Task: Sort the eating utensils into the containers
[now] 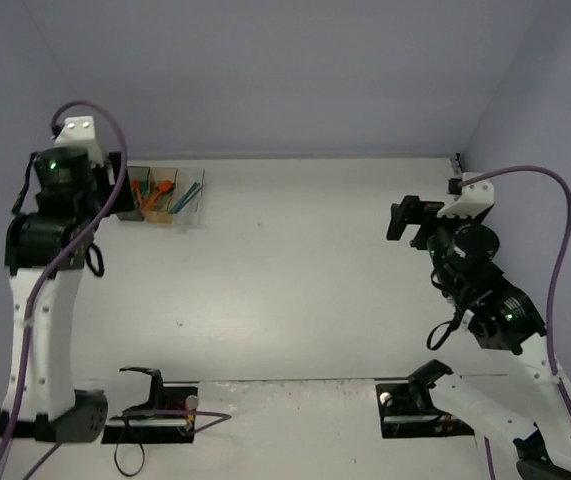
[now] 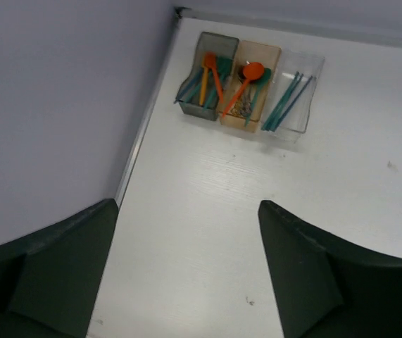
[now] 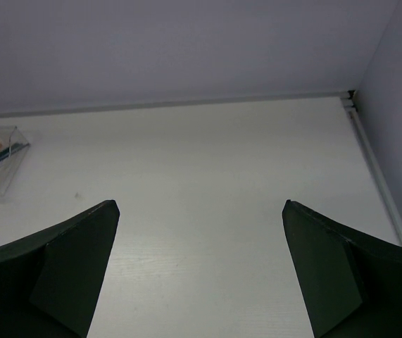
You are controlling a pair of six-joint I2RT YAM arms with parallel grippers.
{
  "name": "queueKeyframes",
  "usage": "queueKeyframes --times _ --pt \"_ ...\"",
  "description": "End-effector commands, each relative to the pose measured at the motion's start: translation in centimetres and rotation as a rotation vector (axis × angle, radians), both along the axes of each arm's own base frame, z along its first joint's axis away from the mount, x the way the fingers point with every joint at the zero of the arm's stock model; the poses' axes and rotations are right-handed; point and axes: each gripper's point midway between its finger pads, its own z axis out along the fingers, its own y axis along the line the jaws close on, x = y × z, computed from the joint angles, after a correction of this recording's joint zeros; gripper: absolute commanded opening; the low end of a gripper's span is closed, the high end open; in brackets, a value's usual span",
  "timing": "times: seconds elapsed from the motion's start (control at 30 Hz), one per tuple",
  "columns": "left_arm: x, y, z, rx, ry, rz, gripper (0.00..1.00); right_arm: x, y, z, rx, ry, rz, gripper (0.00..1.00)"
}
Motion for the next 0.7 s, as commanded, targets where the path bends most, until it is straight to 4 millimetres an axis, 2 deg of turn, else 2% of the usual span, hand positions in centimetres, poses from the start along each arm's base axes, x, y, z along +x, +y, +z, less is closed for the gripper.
queueKeyframes --times 0.0,0.07,0.13,0.33,0.5,0.67 --pt "-5.8 2.2 -1.5 -0.008 -0.088 0.126 0.85 -1.6 -3.2 4.0 -0.013 -0.13 -0.098 1.0" --pt "-8.8 2.8 -1.5 -0.008 -0.147 0.146 0.9 -2.0 -3.9 4.0 -0.025 -0.138 -0.117 1.0" --pt "-11.1 3.0 -2.4 -0.008 -0.171 0.144 0.93 -2.4 -4.3 3.9 -0.026 -0.144 -0.131 1.0" --pt "-15.0 3.2 -4.1 -0.02 -0.225 0.141 0.98 -2.3 -4.1 3.1 -0.036 -0.131 -0.116 1.0" --pt "-16.4 3.1 -4.6 -0.025 -0.219 0.125 0.97 -1.9 -3.9 2.5 -0.032 -0.113 -0.127 1.0" --pt "-16.5 2.9 -4.7 -0.032 -0.21 0.117 0.97 -1.7 -3.5 2.3 -0.015 -0.108 -0.111 1.0"
